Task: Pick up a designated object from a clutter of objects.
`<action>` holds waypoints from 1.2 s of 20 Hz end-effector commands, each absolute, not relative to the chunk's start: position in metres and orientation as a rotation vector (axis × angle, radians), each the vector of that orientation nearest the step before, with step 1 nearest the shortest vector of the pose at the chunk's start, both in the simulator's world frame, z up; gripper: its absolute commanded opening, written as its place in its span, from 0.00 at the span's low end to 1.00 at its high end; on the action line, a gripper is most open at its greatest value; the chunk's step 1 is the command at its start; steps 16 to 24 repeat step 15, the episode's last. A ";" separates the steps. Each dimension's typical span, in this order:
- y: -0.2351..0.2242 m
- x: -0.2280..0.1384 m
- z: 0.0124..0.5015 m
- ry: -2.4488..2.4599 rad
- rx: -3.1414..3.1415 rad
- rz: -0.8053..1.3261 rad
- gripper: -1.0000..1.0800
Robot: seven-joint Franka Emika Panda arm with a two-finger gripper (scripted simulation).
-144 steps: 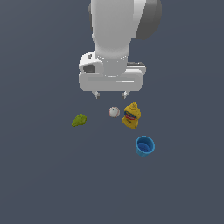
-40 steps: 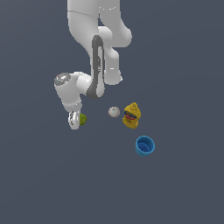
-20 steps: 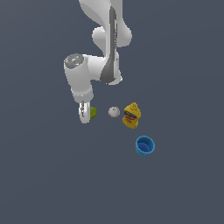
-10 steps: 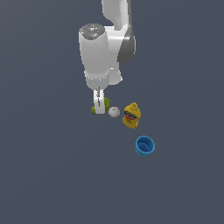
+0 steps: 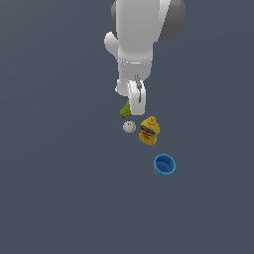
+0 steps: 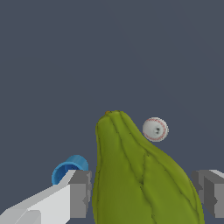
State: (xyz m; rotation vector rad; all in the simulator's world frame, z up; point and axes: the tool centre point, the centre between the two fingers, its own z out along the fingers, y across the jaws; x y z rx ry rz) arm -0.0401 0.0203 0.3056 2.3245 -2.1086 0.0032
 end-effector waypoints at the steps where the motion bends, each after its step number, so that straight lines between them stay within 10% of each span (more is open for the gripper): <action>1: 0.035 -0.036 0.324 -2.110 2.325 0.003 0.00; 24: 0.070 -0.023 0.365 -2.111 2.327 0.000 0.00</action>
